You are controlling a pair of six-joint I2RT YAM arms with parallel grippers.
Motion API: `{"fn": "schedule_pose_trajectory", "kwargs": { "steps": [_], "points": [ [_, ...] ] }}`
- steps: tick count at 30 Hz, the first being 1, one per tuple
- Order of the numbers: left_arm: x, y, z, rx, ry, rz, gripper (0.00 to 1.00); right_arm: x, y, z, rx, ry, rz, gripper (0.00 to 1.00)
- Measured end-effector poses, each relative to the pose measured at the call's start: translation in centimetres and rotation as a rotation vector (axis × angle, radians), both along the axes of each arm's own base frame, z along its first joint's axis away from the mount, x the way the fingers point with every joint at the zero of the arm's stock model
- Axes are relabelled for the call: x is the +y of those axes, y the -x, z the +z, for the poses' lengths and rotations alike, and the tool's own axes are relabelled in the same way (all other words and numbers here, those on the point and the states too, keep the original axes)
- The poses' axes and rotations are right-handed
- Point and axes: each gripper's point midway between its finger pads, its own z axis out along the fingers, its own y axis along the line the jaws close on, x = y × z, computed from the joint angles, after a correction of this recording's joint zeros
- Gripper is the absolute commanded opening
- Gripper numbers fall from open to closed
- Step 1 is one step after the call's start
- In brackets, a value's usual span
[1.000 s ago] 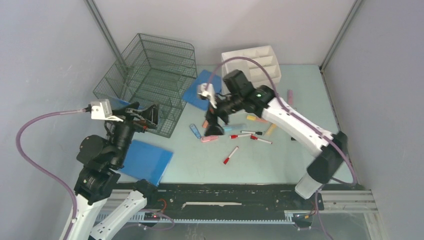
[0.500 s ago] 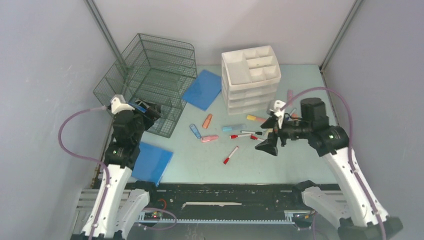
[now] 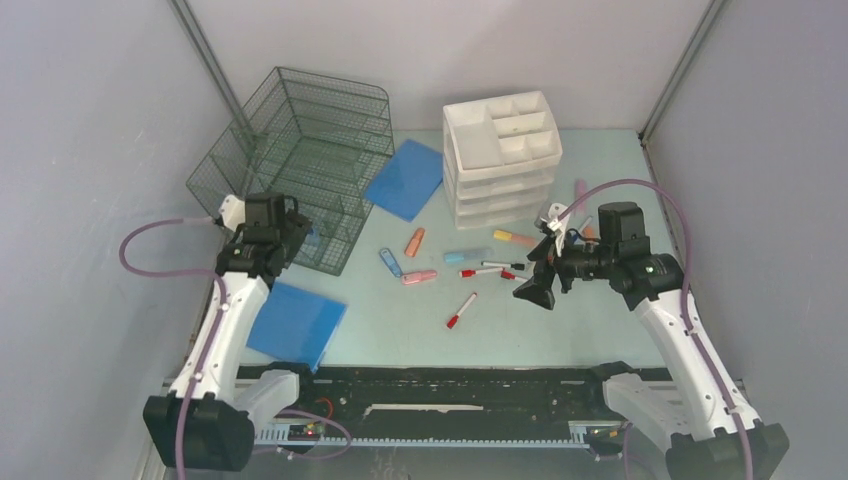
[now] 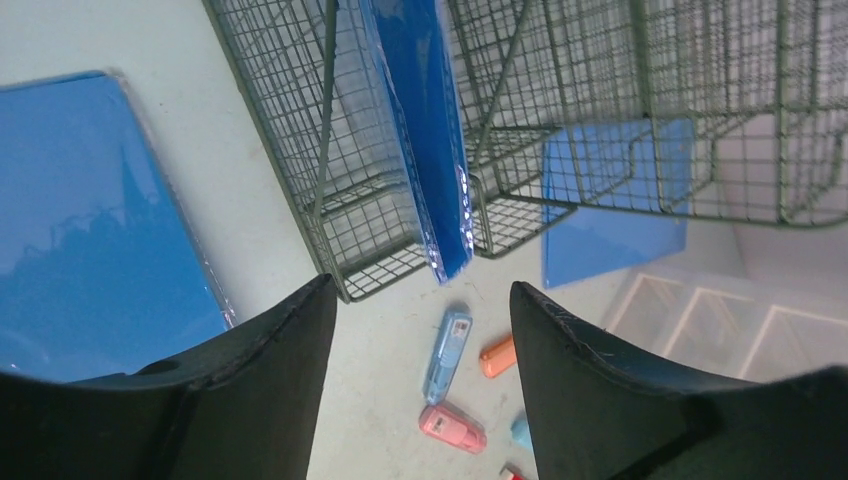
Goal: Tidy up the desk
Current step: Place the folder in the storage box, then pick up the folder from the corner of the board.
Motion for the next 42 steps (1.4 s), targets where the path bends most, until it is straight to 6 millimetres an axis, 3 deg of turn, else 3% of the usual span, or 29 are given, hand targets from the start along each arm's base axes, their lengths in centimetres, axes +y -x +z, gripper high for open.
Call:
{"fn": "schedule_pose_trajectory", "kwargs": {
  "steps": [11,18,24,30,34,42],
  "points": [
    [1.2,-3.5,-2.4,0.128,-0.017,0.067,0.7,-0.4,-0.6,-0.5,-0.075,0.073,-0.033,1.0],
    [1.4,-4.5,-3.6,0.159,-0.003,0.088,0.42,-0.1,-0.6,-1.3,-0.087,0.108,-0.018,1.0],
    [1.6,-4.6,-4.1,0.17,0.015,0.116,0.32,-0.2,-0.7,-1.4,-0.097,0.126,-0.018,1.0],
    [1.6,-4.4,-4.3,0.178,0.03,0.133,0.28,-0.2,-0.8,-1.5,-0.103,0.134,-0.019,1.0],
    [1.4,-4.2,-3.8,0.182,0.049,0.135,0.2,-0.3,-0.8,-1.5,-0.104,0.136,-0.022,1.0],
    [1.4,-5.1,-0.4,0.119,0.116,0.119,0.19,-0.3,-0.8,-1.4,-0.115,0.136,-0.022,1.0]
  ]
}}
